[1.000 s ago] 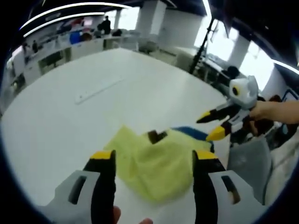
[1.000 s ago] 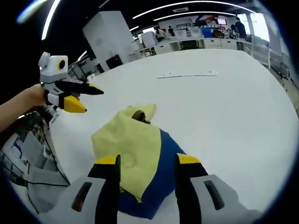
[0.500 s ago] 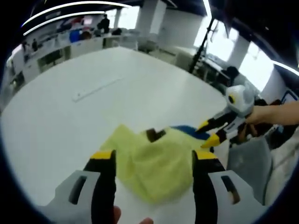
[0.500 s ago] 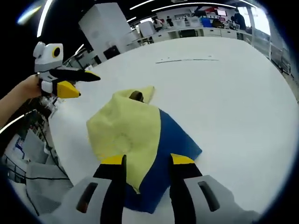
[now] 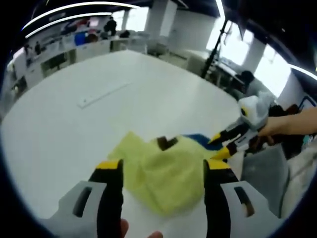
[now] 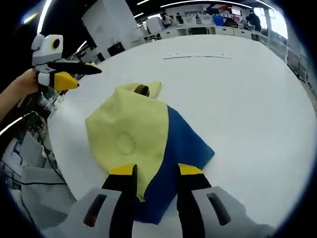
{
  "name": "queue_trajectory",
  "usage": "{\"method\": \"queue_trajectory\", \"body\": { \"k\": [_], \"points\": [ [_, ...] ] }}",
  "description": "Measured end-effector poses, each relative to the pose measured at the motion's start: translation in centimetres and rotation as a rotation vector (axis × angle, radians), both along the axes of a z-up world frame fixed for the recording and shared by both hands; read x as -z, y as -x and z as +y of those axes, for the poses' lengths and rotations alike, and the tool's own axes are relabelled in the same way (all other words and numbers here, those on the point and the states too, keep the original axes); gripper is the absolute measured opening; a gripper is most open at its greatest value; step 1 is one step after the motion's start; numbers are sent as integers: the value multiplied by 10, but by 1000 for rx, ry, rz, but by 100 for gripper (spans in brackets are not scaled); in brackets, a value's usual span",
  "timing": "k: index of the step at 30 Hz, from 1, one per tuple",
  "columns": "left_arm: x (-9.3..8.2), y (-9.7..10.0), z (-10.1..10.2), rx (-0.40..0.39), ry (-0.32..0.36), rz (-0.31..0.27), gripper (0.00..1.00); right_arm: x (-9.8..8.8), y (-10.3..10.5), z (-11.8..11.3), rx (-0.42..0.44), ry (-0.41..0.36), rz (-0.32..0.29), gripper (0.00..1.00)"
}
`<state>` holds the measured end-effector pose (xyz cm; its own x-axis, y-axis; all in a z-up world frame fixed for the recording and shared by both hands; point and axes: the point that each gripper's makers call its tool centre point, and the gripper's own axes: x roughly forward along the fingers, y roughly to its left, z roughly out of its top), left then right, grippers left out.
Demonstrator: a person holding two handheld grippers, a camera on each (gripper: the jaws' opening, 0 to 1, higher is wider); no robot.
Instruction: Fold the garment on the visible template until the final outline fits inside the template.
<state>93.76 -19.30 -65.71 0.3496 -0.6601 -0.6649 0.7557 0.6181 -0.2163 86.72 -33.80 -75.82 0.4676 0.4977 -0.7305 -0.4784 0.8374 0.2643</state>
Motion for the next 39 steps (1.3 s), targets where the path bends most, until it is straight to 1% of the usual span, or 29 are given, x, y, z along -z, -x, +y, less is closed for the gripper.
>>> {"method": "queue_trajectory", "body": {
  "k": [5,8,11,12,14,15,18,22,26,30,34,39],
  "points": [
    [3,2,-2,7,-2,4,62,4,1,2,1,21,-9,25],
    [8,5,0,37,-53,-8,62,4,2,2,6,35,-14,15],
    [10,7,0,54,-66,-8,63,2,4,5,7,22,-10,3],
    [10,7,0,54,-64,-6,63,2,4,5,9,20,-10,1],
    [11,7,-1,52,-62,-4,63,2,6,5,13,16,0,1],
    [12,7,-1,52,-64,-2,63,2,9,6,17,6,17,1],
    [12,8,-3,56,-62,0,63,1,11,4,28,-6,30,1],
    [12,8,-6,61,-61,-2,63,-4,12,3,32,-23,21,1],
    [12,8,-7,64,-61,-3,63,-7,15,3,35,-46,27,1],
    [11,6,-8,67,-62,-6,63,-11,23,5,40,-70,40,1],
    [9,6,-10,71,-62,-9,63,-16,31,12,25,-89,41,1],
    [8,6,-13,79,-63,-12,63,-19,41,20,-23,-99,45,1]
  ]
}}
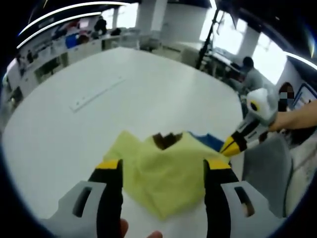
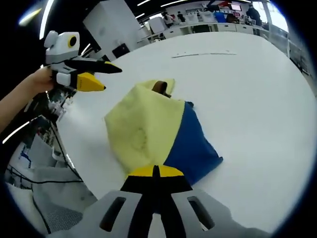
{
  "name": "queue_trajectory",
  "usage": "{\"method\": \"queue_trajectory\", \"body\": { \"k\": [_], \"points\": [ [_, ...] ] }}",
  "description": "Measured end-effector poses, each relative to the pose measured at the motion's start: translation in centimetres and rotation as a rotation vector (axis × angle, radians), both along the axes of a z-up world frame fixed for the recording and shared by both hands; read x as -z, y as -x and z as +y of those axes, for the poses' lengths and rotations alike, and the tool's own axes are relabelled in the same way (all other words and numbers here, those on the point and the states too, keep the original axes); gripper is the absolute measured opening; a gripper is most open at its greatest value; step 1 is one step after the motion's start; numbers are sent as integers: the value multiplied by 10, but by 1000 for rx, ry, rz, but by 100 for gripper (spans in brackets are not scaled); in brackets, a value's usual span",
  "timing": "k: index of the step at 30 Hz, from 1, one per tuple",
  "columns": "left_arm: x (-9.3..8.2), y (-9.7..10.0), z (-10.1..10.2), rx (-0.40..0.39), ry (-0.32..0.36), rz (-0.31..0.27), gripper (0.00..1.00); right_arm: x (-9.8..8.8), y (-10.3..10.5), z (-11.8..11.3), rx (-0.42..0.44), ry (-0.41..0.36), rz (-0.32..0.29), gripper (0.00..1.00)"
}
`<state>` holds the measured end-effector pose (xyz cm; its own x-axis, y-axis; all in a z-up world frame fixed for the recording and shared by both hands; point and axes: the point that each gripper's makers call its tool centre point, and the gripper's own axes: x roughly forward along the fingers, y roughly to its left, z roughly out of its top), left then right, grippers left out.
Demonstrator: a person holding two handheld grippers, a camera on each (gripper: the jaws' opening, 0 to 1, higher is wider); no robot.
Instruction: Fold the garment on the visible template until the final outline fits inside the template.
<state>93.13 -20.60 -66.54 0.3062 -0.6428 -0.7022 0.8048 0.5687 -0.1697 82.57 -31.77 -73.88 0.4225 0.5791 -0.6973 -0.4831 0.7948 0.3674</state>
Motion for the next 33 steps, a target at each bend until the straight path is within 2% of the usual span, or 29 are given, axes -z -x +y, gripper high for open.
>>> {"method": "queue_trajectory", "body": {
  "k": [16,25,29,33],
  "points": [
    [0,-1,-7,20,-7,0,63,-3,21,11,-55,-49,37,1],
    [4,0,-7,31,-16,9,63,-3,19,12,-96,-24,-11,1],
    [5,-2,-6,31,-16,13,63,-6,17,15,-88,-53,-22,14],
    [1,-4,-7,29,-7,9,63,-15,13,17,-99,-74,-46,20]
  ]
}}
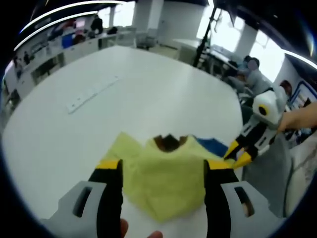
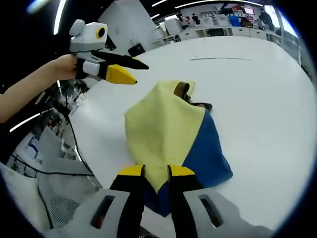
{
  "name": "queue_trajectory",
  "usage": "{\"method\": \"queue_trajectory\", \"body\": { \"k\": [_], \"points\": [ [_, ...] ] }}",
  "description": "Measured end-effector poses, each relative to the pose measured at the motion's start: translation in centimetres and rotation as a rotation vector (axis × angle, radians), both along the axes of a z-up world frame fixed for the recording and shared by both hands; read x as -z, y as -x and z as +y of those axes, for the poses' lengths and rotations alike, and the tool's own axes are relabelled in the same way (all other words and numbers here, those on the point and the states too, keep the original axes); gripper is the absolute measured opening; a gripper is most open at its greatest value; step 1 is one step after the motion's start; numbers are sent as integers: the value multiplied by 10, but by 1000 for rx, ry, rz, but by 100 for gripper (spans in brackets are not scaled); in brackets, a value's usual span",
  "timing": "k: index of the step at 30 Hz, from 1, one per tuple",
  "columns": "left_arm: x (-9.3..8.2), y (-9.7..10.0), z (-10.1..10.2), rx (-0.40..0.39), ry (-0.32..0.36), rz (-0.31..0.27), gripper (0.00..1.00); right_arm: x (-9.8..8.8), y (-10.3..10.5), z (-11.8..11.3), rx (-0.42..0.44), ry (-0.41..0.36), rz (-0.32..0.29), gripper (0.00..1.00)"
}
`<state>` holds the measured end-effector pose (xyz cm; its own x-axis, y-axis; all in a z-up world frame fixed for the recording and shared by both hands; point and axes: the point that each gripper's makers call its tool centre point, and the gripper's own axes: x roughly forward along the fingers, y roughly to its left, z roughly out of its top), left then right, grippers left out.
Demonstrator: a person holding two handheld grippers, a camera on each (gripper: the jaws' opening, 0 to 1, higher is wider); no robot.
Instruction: Fold the garment on the visible template until the final outline fits inside the template.
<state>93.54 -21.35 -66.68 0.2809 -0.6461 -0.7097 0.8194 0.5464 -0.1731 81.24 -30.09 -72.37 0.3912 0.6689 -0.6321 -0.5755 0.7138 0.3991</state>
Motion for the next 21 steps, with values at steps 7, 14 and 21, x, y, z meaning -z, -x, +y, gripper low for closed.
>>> {"method": "queue_trajectory", "body": {
  "k": [7,14,21],
  "points": [
    [-1,-8,1,23,-11,-1,63,-26,-35,-9,17,-31,-78,23],
    [2,-16,-1,65,-32,4,61,-27,-61,-22,32,-9,-106,25],
    [5,-28,4,94,-61,25,59,-21,-73,-26,30,1,-107,27]
  ]
}}
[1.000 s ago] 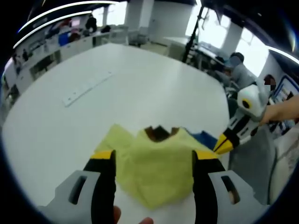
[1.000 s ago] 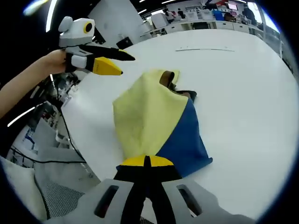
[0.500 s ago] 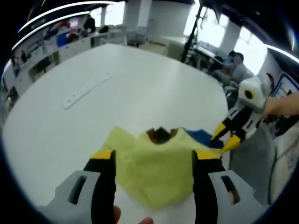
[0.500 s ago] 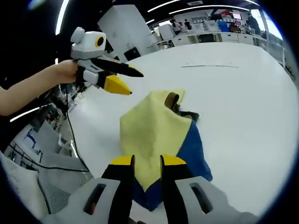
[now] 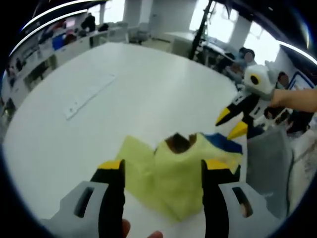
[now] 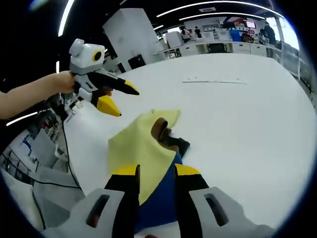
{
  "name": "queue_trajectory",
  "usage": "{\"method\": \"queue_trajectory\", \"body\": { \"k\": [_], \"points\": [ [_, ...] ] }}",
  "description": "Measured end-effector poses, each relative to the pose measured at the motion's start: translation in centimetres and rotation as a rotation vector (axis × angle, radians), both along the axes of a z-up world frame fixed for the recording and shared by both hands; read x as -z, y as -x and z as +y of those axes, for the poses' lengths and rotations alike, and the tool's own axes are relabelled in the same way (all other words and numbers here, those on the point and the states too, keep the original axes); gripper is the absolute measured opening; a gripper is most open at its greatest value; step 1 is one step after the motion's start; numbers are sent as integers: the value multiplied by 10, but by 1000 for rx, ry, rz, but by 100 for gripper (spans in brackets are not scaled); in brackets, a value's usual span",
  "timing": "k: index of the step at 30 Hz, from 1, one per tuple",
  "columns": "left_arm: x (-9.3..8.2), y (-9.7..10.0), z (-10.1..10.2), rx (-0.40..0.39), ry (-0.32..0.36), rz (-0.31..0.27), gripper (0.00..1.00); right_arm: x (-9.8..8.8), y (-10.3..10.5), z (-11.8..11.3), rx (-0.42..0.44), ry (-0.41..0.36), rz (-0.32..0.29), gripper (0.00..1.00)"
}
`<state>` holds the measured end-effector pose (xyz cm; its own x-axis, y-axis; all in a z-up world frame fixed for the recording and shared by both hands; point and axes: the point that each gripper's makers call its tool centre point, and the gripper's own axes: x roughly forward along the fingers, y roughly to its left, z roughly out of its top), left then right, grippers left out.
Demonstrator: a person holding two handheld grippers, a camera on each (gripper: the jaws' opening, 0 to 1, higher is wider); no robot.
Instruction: Fold the garment on the visible template until the final outline fits inside the template.
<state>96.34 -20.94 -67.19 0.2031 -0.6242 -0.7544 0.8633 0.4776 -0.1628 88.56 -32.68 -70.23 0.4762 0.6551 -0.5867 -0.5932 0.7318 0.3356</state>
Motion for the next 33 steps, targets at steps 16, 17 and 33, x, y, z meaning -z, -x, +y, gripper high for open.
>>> {"method": "queue_trajectory", "body": {
  "k": [16,17,33],
  "points": [
    [9,16,-30,288,34,100,57,19,-19,-5,-13,-9,42,28],
    [11,18,-31,298,38,113,57,22,-19,-6,-12,-8,49,28],
    [27,16,-45,271,115,240,63,42,-13,-12,-34,-25,132,28]
  ]
}}
